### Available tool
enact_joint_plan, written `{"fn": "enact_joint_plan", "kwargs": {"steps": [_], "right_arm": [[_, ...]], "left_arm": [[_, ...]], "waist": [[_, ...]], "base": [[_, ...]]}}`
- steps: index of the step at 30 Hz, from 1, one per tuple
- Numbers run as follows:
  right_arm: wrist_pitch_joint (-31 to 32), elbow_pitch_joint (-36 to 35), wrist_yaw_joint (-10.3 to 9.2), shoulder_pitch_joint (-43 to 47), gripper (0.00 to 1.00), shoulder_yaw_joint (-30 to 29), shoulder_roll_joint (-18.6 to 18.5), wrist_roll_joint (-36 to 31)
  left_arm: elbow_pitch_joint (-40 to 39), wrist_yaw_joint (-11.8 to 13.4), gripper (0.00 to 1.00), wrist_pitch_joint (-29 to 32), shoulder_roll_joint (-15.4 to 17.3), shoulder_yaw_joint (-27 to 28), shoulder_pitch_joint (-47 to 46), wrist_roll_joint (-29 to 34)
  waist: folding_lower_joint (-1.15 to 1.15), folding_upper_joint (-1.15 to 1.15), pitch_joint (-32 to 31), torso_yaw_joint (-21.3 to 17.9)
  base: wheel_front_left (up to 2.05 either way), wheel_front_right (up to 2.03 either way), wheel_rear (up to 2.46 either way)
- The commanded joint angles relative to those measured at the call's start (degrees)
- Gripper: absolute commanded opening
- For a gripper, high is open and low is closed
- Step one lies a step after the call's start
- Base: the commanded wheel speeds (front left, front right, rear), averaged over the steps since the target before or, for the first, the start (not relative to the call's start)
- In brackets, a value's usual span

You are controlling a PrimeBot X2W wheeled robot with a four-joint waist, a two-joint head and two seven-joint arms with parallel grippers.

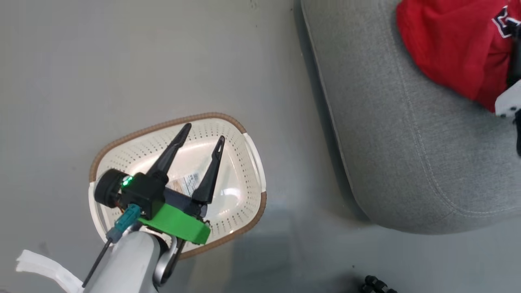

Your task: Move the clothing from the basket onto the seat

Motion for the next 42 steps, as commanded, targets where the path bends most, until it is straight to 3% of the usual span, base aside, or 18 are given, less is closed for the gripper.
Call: {"fn": "enact_joint_plan", "kwargs": {"steps": [1,11,21,27,34,42], "right_arm": [[0.0,0.0,-0.06,1.8,1.0,0.7,-0.7,0.6],[0.0,-2.8,-0.07,9.0,1.0,7.9,-3.5,4.2],[0.0,-16.8,-0.06,15.9,1.0,10.7,-6.5,8.9],[0.0,-29.7,-0.06,21.8,1.0,10.8,-4.4,6.5],[0.0,-40.8,-0.06,27.8,1.0,11.7,0.6,2.6],[0.0,-44.6,-0.06,35.7,1.0,11.9,7.6,-2.6]], "left_arm": [[0.2,-0.2,1.0,0.0,-0.7,0.0,1.2,-0.2],[0.8,-0.2,1.0,0.0,-4.9,1.7,6.1,-0.1],[0.1,-0.2,1.0,0.0,-6.9,5.5,10.6,-1.2],[-1.0,-0.2,1.0,0.0,-8.2,10.7,13.3,-1.8],[-1.2,-0.2,1.0,0.0,-8.8,14.2,15.4,-1.1],[-1.2,-0.2,1.0,0.0,-9.1,15.6,17.9,-1.4]], "waist": [[-0.01,0.0,-4.9,-0.7],[-0.01,0.0,-16.2,-2.9],[-0.01,0.0,-23.8,-4.1],[-0.01,0.0,-27.0,-2.7],[-0.01,0.0,-29.1,1.6],[-0.01,0.0,-30.8,8.6]], "base": [[0.0,0.0,0.0],[0.0,0.0,0.0],[0.0,0.0,0.0],[0.0,0.0,0.0],[0.0,0.0,0.0],[0.0,0.0,0.0]]}}
